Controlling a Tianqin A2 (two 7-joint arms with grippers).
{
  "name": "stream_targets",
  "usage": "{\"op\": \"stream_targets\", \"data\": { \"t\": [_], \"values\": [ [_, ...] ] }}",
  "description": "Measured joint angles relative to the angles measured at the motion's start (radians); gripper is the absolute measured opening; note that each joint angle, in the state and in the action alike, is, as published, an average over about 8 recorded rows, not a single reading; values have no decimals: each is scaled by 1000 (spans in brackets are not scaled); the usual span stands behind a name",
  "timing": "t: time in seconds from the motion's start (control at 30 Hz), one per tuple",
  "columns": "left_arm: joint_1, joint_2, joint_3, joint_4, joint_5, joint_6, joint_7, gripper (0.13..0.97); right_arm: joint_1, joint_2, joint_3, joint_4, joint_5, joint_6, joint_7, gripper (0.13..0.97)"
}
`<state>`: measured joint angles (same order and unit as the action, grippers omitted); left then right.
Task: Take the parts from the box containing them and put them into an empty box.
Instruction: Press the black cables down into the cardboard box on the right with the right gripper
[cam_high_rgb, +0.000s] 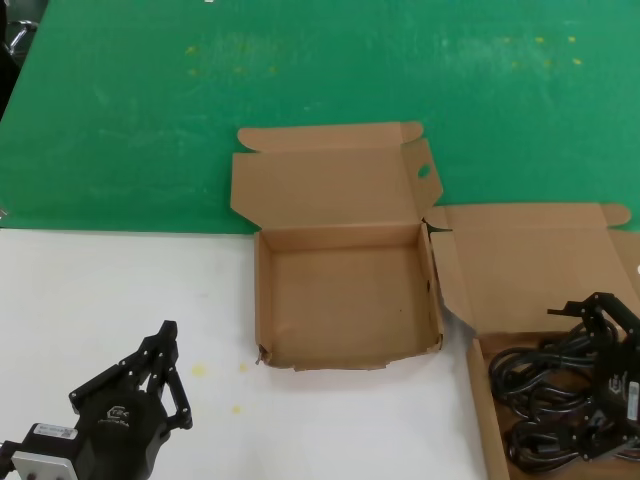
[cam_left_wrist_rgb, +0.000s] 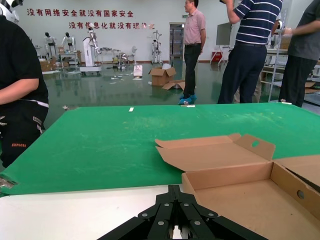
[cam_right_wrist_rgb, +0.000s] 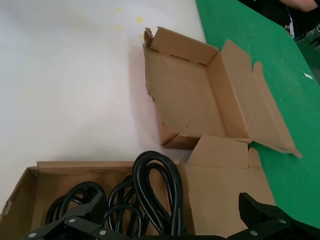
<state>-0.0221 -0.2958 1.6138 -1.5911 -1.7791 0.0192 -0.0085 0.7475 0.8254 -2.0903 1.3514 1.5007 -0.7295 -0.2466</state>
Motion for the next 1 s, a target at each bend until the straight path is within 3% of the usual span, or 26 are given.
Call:
{"op": "stream_targets", "data": {
  "t": [0.33, 0.63, 1.0],
  "values": [
    [0, 0, 0, 0, 0, 0, 0, 134, 11, -30, 31, -48, -54, -40, -20, 893],
    [0, 0, 0, 0, 0, 0, 0, 134, 21, -53, 48, -75, -86, -65, -36, 762],
    [0, 0, 0, 0, 0, 0, 0, 134, 26, -73, 59, -90, -114, -82, -54, 515]
  ]
}}
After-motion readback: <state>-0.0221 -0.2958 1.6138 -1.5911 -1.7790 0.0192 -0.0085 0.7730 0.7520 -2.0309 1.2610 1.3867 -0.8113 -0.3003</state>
